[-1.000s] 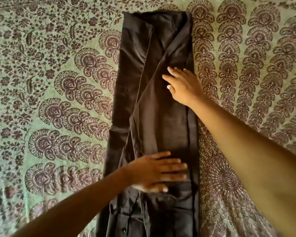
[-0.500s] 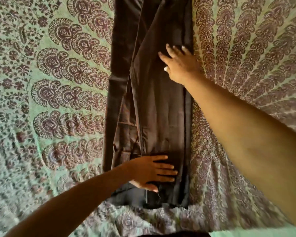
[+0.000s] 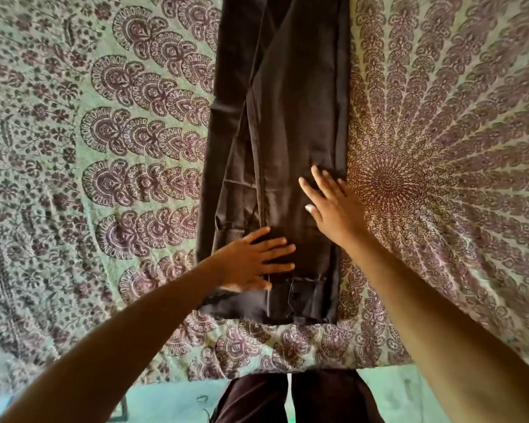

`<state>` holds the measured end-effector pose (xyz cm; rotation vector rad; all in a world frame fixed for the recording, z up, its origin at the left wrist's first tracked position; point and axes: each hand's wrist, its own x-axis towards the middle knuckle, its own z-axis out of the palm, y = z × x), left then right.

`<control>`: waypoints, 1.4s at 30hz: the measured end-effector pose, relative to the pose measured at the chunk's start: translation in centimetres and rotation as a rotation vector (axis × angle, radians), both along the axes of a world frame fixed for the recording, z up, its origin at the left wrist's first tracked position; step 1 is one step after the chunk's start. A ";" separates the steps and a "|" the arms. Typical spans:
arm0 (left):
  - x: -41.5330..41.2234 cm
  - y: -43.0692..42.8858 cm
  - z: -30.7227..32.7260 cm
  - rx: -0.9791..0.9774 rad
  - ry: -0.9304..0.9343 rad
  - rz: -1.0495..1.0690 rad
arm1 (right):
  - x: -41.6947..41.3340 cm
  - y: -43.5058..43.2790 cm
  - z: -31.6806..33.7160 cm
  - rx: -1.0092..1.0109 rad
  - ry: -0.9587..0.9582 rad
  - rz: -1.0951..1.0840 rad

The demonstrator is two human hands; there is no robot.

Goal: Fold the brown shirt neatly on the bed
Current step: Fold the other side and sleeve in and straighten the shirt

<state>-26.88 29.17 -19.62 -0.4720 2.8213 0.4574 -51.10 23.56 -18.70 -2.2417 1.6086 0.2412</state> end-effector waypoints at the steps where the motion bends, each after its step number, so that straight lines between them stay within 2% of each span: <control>1: 0.6 1.3 0.3 0.011 -0.009 -0.042 | 0.3 -0.1 0.2 0.019 0.004 -0.009; 3: 1.5 3.4 0.9 0.044 0.001 -0.116 | 0.5 -0.3 0.4 0.049 0.010 -0.026; 5: 2.2 4.2 1.8 0.041 0.054 -0.092 | 0.8 -0.3 0.7 0.060 0.014 -0.034; 6: 2.4 4.0 2.2 0.024 0.104 0.000 | 0.9 -0.3 1.0 0.068 0.008 -0.039; 9: 3.4 1.8 3.6 0.068 0.211 0.550 | 1.1 0.5 1.6 0.079 -0.014 -0.033; 11: 4.2 0.3 4.2 0.071 0.182 0.790 | 0.9 2.3 1.9 0.068 -0.024 -0.006; 12: 4.5 0.1 4.2 0.088 0.133 0.836 | 0.8 3.6 1.9 0.064 -0.027 0.005; 14: 4.7 0.4 4.0 0.164 0.027 0.855 | 0.7 6.2 2.0 0.061 -0.035 0.005; 17: 5.1 2.2 3.7 0.220 -0.028 0.855 | 0.8 9.7 2.0 0.082 -0.033 -0.009; 20: 4.7 3.8 4.2 0.124 -0.025 0.830 | 1.0 12.7 2.0 0.077 -0.032 0.028; 25: 3.1 3.4 5.8 0.118 -0.180 0.902 | 1.2 16.1 2.3 0.162 -0.033 0.230; 29: 2.8 4.0 6.4 0.051 -0.103 0.873 | 1.4 16.8 2.6 0.202 0.041 0.316; 32: 3.1 5.2 6.9 0.013 -0.092 0.894 | 1.8 16.9 2.8 0.200 0.054 0.307; 36: 3.4 6.0 6.5 0.037 -0.274 0.872 | 2.1 17.0 2.8 0.184 0.008 0.251; 42: 2.5 6.4 6.7 0.024 -0.350 0.819 | 1.6 17.2 3.4 0.223 -0.049 0.204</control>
